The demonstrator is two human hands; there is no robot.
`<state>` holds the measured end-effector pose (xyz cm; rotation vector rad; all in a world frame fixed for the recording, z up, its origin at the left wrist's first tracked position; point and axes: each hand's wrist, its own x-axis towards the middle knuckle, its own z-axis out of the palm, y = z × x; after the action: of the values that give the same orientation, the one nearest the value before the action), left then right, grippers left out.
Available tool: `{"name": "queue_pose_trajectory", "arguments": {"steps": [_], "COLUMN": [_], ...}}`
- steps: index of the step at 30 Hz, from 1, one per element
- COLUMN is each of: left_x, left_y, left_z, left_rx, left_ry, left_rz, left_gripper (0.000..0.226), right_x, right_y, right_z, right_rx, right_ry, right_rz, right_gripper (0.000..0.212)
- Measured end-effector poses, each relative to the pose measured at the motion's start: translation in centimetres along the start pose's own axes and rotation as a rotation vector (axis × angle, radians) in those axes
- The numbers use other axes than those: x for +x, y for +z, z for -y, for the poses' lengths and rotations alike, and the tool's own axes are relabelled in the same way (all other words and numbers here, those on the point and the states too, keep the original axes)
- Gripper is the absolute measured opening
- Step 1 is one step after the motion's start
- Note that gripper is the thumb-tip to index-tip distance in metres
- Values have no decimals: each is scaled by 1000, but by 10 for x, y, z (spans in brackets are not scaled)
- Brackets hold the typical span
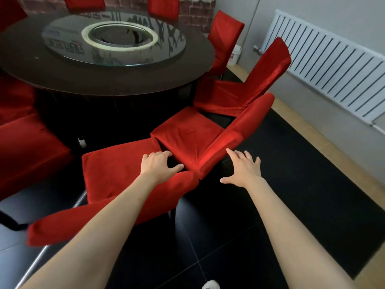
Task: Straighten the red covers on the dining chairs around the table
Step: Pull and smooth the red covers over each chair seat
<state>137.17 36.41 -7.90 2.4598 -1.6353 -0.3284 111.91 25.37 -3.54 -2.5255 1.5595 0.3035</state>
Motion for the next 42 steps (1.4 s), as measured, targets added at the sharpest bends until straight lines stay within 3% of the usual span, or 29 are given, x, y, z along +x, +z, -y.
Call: {"name": "queue_pose_trajectory", "arguments": {"steps": [13,28,42], "left_x": [92,234,294], "left_y": [22,23,51], "left_z": [-177,-253,-327], "left_rx": [-29,-140,-50], "left_ry": [-26,-138,-402], "left_rz": [-64,-92,-116], "left_gripper": [72,72,72], "right_x": [101,251,377], "right_y": [-47,-85,-99], "right_z": [-170,-231,-288], "right_rx": [-75,-71,-147], "right_ry": [-105,-177,-518], "right_rz": [-31,-27,69], "right_gripper": [112,113,121]}}
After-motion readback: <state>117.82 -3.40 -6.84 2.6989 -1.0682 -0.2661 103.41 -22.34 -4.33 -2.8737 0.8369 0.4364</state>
